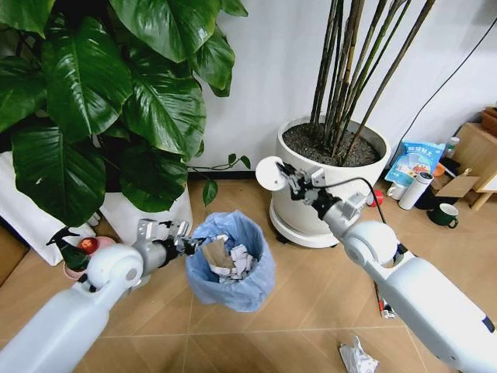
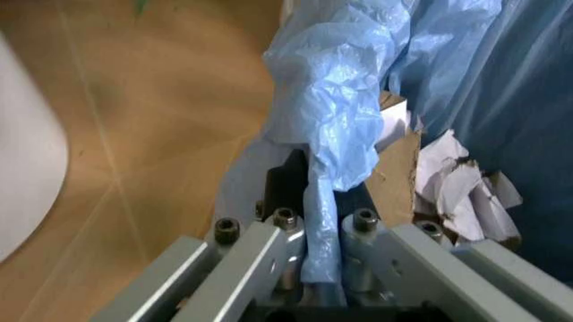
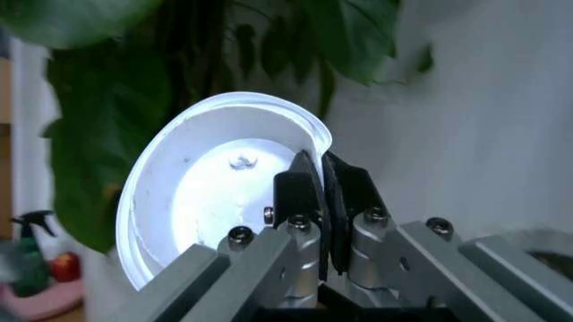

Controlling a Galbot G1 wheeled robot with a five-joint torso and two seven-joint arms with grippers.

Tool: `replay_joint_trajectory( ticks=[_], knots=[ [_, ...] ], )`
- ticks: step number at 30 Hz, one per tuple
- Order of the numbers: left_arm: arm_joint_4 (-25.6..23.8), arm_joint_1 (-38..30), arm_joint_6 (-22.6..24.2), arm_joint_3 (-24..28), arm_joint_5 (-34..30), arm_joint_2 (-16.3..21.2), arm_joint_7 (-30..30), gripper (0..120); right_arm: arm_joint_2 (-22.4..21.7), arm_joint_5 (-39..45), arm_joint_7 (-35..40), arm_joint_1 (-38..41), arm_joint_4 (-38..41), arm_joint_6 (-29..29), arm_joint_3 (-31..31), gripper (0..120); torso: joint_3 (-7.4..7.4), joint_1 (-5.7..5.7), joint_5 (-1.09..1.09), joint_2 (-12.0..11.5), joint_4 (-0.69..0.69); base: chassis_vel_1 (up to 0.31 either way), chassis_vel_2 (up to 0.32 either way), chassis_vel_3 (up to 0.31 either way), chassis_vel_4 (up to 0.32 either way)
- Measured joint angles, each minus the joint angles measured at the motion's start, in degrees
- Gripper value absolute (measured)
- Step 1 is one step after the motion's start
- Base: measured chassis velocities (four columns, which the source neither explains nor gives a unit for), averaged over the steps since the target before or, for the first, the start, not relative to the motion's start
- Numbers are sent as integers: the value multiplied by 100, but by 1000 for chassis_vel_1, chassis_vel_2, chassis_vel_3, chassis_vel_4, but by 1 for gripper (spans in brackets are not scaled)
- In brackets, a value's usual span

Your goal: Pick up the trash bin and place the garbage on the floor into it.

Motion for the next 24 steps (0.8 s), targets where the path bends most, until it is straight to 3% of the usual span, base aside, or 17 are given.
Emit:
replay_joint_trajectory(
  ticks=[13,18,22,24],
  knots=[
    [444,-668,0,403,-112,-206,0,0,-144,-786,-413,-239,4,245,-470,0,0,0,2,0,1,0,0,0,0],
    [448,-653,0,397,-112,-188,1,0,-146,-1061,-448,-242,-61,303,-566,15,0,0,1,0,1,0,0,0,0],
    [381,-601,0,355,-112,-167,2,0,-118,-1140,-407,-232,-175,345,-678,34,0,0,1,0,1,0,0,0,0],
    [364,-594,0,348,-112,-162,3,0,-108,-1167,-400,-229,-205,354,-703,36,0,0,1,0,1,0,0,0,0]
  ],
)
